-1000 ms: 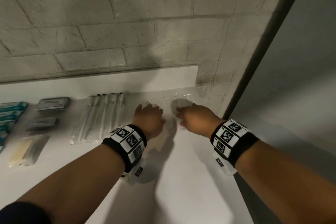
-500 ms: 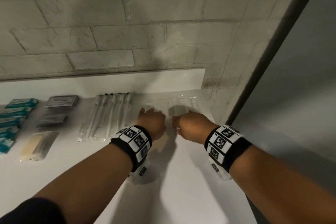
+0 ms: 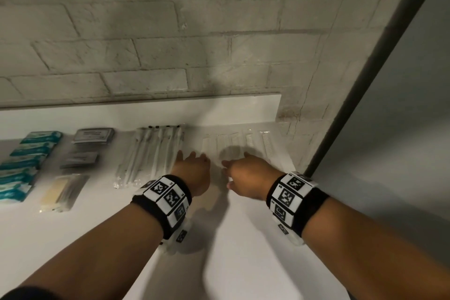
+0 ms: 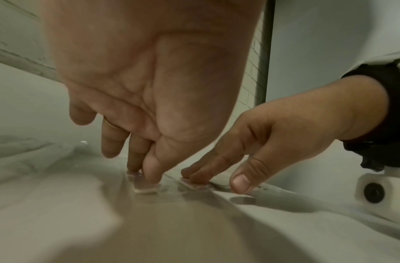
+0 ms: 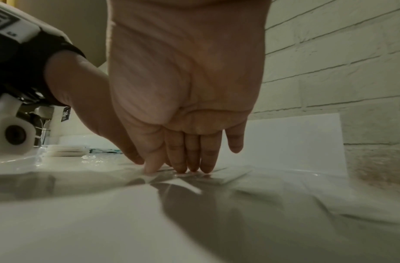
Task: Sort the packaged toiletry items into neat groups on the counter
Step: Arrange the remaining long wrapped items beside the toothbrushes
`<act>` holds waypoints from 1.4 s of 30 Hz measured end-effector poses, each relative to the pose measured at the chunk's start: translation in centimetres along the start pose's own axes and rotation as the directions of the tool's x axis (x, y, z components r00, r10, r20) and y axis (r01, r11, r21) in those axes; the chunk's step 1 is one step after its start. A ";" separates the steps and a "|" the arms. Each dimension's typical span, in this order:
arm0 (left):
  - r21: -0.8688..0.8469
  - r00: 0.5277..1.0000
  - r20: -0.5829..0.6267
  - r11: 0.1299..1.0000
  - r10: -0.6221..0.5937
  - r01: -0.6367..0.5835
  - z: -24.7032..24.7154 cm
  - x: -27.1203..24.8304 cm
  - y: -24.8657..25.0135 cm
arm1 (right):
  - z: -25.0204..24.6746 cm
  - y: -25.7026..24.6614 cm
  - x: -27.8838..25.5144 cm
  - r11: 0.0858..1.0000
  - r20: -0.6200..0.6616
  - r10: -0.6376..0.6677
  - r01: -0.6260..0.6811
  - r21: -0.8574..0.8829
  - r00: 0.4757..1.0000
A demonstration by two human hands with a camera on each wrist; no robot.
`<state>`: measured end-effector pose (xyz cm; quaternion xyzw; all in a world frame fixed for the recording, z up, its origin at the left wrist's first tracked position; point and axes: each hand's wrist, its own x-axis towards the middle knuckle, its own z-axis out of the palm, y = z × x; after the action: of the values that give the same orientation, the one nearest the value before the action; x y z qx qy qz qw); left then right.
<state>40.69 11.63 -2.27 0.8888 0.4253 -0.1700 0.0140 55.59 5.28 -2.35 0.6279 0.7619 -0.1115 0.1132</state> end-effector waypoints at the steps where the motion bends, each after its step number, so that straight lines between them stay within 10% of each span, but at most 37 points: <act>1: -0.005 1.000 0.003 1.000 0.003 -0.003 0.1 0.1 0.0 | 0.1 -0.1 0.0 1.000 0.001 -0.006 0.006 -0.005 1.000; 42: 0.048 0.962 -0.068 0.964 0.265 -0.262 -1.1 0.1 6.2 | 0.7 4.7 -4.2 0.934 -0.003 0.332 -0.328 0.139 0.943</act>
<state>45.83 7.93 -2.00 0.9432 0.3003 -0.1417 0.0037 60.99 2.04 -1.82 0.7544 0.6378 -0.1348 0.0770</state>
